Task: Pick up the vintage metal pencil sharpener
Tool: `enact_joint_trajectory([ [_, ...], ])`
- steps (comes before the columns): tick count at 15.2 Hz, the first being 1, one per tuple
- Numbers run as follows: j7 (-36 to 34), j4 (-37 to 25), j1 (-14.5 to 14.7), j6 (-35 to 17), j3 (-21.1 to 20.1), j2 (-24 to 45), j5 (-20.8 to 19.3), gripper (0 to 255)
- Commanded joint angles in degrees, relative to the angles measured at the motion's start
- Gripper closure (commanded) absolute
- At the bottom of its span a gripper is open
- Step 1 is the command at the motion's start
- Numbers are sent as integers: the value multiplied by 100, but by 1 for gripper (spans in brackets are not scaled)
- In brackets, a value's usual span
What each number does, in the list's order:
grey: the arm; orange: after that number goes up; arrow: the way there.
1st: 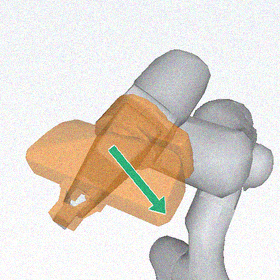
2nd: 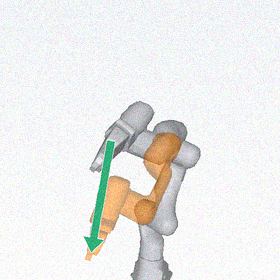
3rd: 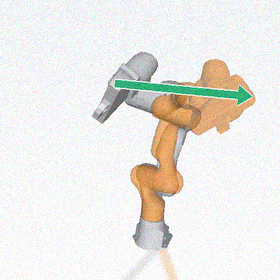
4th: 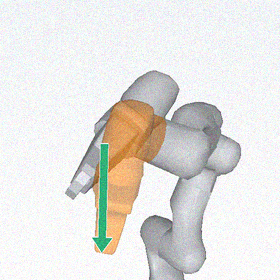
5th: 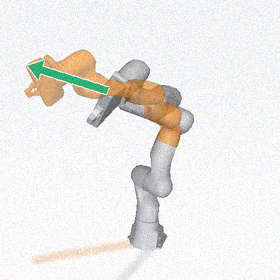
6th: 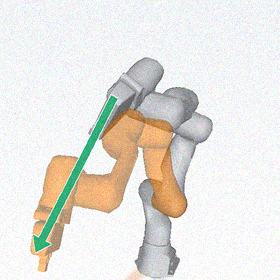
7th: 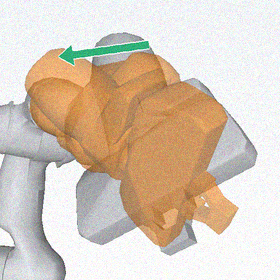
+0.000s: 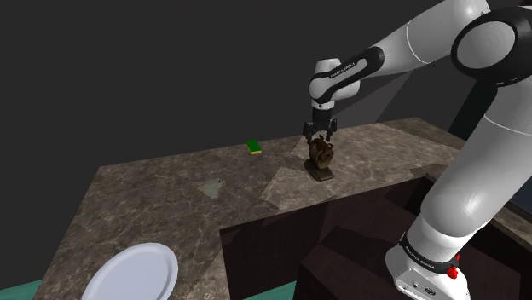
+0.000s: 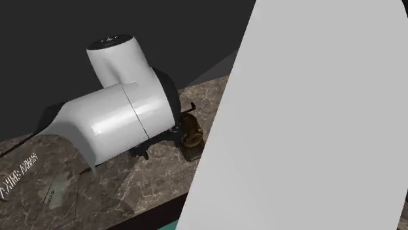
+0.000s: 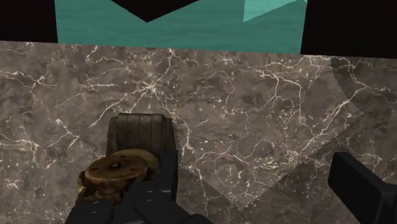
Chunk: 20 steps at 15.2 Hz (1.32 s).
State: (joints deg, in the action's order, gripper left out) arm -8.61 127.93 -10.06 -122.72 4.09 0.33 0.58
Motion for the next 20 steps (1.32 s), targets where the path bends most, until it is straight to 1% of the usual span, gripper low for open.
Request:
enact_joint_trajectory([
  [1, -58, -249, -66, -159, 66, 360, -32, 0],
  [6, -192, -998, -217, -478, 220, 1308, -48, 0],
  [11, -308, -1882, -391, -653, 364, 2248, -9, 0],
  [16, -418, -2920, -597, -684, 492, 3199, 73, 0],
  [20, -516, -3894, -798, -595, 578, 3989, 150, 0],
])
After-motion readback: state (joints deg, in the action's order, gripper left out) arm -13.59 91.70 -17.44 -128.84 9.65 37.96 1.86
